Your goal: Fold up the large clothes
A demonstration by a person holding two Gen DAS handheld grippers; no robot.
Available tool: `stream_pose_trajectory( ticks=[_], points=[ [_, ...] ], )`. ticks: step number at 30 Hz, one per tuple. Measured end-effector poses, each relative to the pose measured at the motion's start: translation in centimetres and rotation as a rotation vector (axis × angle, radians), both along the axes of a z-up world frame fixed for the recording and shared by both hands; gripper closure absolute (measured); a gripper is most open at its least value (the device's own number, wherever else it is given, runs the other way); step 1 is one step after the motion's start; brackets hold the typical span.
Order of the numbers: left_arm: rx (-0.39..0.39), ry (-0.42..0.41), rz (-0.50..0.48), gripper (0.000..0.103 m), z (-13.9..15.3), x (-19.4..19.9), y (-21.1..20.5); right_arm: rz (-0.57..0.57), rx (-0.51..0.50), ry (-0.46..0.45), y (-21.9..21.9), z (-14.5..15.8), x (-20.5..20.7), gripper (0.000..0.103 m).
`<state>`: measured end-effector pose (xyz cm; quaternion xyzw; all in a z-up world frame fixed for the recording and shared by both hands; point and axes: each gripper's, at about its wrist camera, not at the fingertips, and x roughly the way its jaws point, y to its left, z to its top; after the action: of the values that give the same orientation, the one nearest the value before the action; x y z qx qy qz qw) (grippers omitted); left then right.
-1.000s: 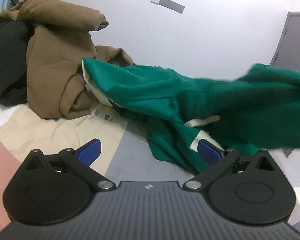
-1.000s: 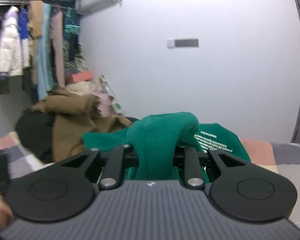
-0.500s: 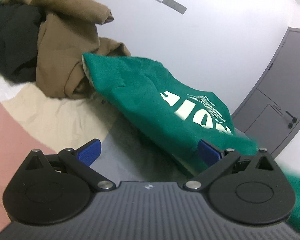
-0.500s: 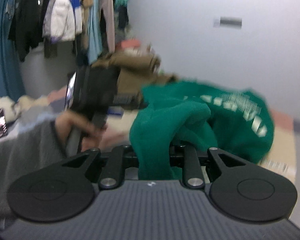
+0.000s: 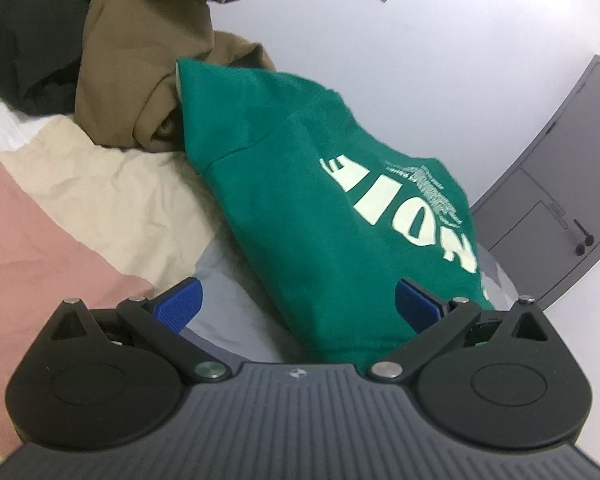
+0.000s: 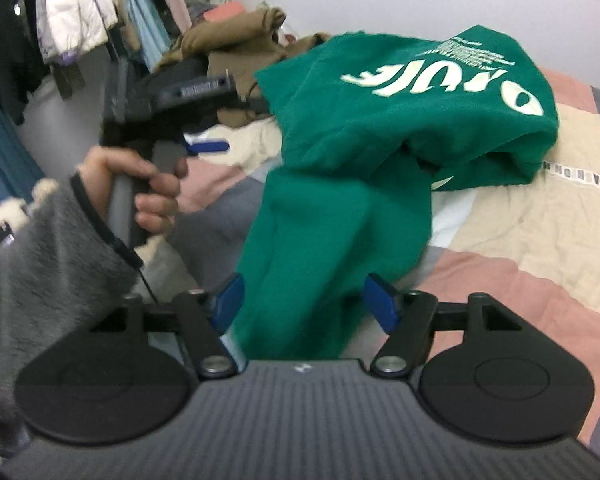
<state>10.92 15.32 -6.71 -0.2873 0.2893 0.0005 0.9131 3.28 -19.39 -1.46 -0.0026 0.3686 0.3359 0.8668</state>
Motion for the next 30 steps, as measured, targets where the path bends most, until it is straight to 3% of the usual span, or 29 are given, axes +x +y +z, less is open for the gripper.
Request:
stream_pose_trajectory(
  ticks=[5, 11, 15, 20, 25, 29, 30],
  points=[
    [-0.046, 0.047, 0.005, 0.001, -1.7, 3.2, 0.9, -0.115, 0.104, 0.004, -3.1, 1.8, 3.4, 0.034],
    [-0.083, 0.08, -0.016, 0.001, -3.8, 6.2, 1.3, -0.336, 0.195, 0.12, -4.8, -1.5, 12.5, 0.034],
    [-0.142, 0.069, -0.024, 0.002, -4.6, 7.3, 1.3, -0.372, 0.19, 0.13, -3.9, -4.1, 16.5, 0.036],
    [-0.199, 0.062, -0.024, 0.015, -5.7, 8.3, 1.6, -0.414, 0.299, 0.128, -2.9, -6.7, 21.1, 0.036],
    [-0.324, 0.053, 0.016, 0.023, -7.4, 9.3, 2.9, -0.407, 0.392, 0.129, -2.7, -9.0, 23.8, 0.037],
    [-0.345, 0.058, 0.013, 0.04, -8.2, 10.5, 3.0, -0.361, 0.449, 0.106, -3.3, -9.1, 24.9, 0.055],
    [-0.338, 0.053, -0.002, 0.045, -8.0, 10.7, 2.9, -0.354, 0.453, 0.1, -3.4, -9.0, 25.2, 0.066]
  ],
)
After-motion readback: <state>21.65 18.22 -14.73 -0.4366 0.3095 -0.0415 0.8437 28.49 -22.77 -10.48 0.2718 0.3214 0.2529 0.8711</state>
